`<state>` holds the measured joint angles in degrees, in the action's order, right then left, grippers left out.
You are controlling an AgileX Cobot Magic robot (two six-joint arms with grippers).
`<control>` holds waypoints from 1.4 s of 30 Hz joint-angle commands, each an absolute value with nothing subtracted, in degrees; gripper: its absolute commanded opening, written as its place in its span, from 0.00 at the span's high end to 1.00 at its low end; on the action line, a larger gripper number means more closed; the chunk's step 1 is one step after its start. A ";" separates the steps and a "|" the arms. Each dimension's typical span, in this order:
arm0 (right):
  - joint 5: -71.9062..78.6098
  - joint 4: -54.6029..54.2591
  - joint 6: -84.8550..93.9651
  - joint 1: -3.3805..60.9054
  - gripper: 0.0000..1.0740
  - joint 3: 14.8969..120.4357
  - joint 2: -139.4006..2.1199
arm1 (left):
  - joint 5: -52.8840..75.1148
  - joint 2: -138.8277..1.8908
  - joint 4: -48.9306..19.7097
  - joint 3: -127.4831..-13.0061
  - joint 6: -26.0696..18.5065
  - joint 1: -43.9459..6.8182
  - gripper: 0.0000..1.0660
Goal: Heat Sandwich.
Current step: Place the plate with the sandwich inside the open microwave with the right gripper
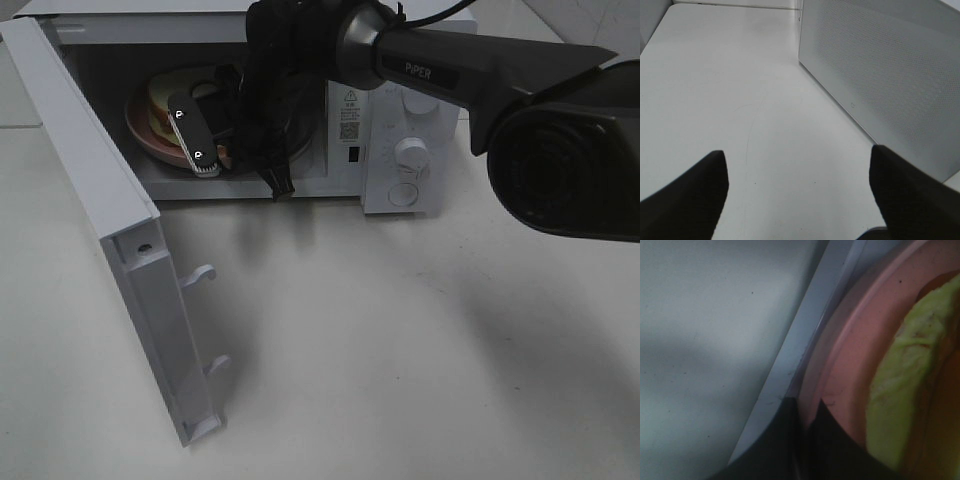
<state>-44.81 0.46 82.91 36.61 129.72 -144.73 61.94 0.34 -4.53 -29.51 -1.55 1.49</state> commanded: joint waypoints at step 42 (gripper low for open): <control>-33.63 -2.75 81.53 34.78 0.37 122.27 -141.06 | 61.25 1.26 -4.70 -29.39 -1.26 1.32 0.31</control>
<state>-35.01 -0.86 82.33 35.24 123.82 -142.72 61.94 0.34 -4.53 -29.51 -1.55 1.49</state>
